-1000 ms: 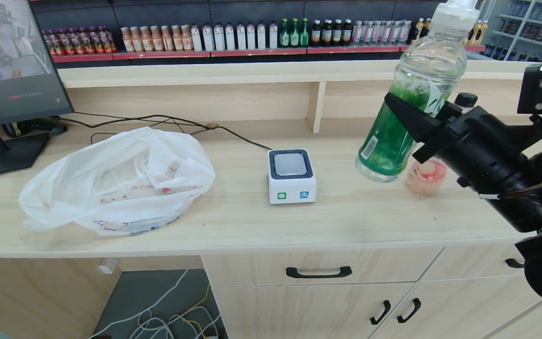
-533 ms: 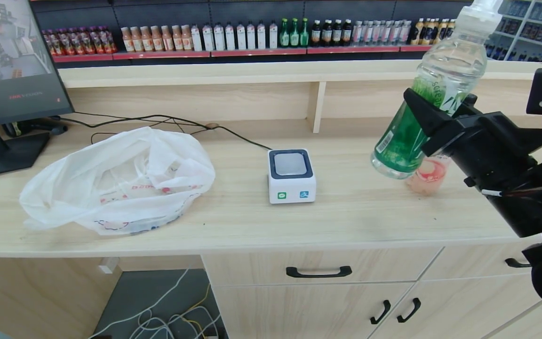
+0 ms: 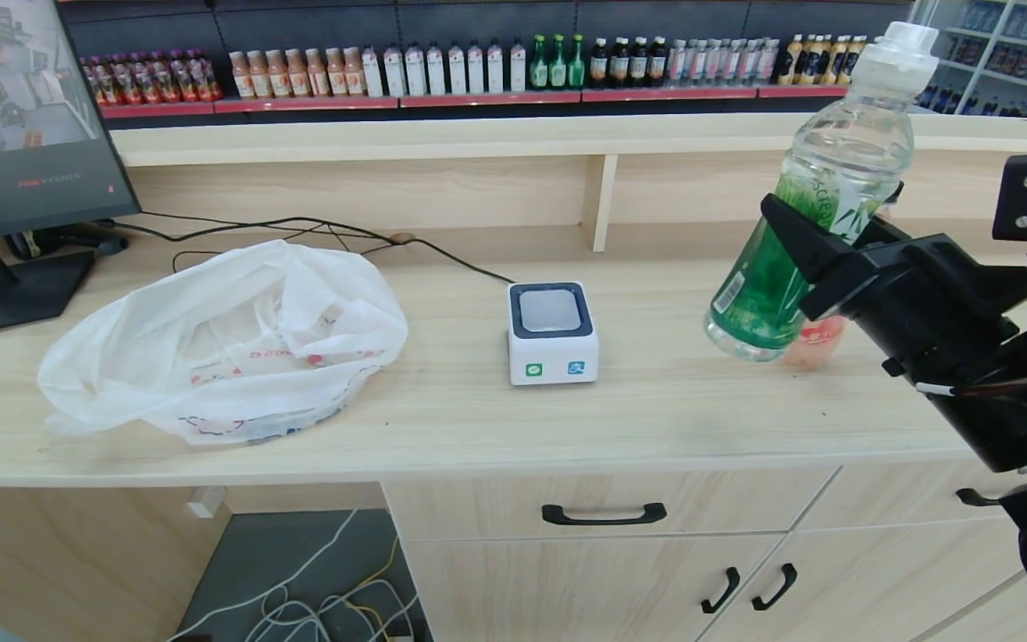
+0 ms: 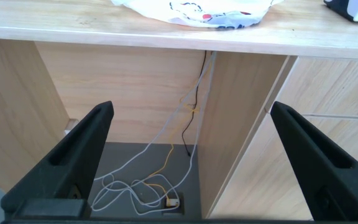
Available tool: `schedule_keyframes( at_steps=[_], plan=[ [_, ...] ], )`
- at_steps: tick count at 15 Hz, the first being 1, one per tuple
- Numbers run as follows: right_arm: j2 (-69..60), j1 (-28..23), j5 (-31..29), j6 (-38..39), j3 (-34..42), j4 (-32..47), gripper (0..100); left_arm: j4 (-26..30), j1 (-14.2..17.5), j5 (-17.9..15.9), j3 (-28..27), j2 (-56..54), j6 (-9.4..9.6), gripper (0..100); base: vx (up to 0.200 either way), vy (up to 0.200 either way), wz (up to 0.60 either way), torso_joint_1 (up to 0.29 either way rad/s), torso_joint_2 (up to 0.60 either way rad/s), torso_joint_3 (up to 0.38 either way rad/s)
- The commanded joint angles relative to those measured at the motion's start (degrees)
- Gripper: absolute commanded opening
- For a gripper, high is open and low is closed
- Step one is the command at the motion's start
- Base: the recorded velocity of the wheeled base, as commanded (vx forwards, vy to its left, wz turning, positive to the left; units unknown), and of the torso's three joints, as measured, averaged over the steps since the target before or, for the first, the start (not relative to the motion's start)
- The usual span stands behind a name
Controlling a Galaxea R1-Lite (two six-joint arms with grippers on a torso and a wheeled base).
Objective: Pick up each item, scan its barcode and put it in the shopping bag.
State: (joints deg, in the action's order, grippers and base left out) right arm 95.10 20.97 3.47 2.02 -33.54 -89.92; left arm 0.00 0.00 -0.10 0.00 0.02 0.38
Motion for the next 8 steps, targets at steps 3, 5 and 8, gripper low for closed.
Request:
schedule_keyframes(
  at_steps=[3, 5, 8],
  plan=[
    [-0.7, 0.0, 0.0, 0.0, 0.1, -0.1, 0, 0.0, 0.0, 0.0, 0.0, 0.1, -0.29, 100, 0.000, 0.133, 0.00, 0.006, 0.00, 0.002],
    [-0.7, 0.0, 0.0, 0.1, 0.0, -0.1, 0, 0.0, 0.0, 0.0, 0.0, 0.0, -0.29, 100, 0.000, 0.200, 0.00, 0.002, 0.00, 0.007],
    [-0.8, 0.0, 0.0, 0.1, 0.2, -0.1, 0, 0.0, 0.0, 0.0, 0.0, 0.0, -0.29, 100, 0.000, 0.200, 0.00, 0.006, 0.01, -0.004]
  ],
)
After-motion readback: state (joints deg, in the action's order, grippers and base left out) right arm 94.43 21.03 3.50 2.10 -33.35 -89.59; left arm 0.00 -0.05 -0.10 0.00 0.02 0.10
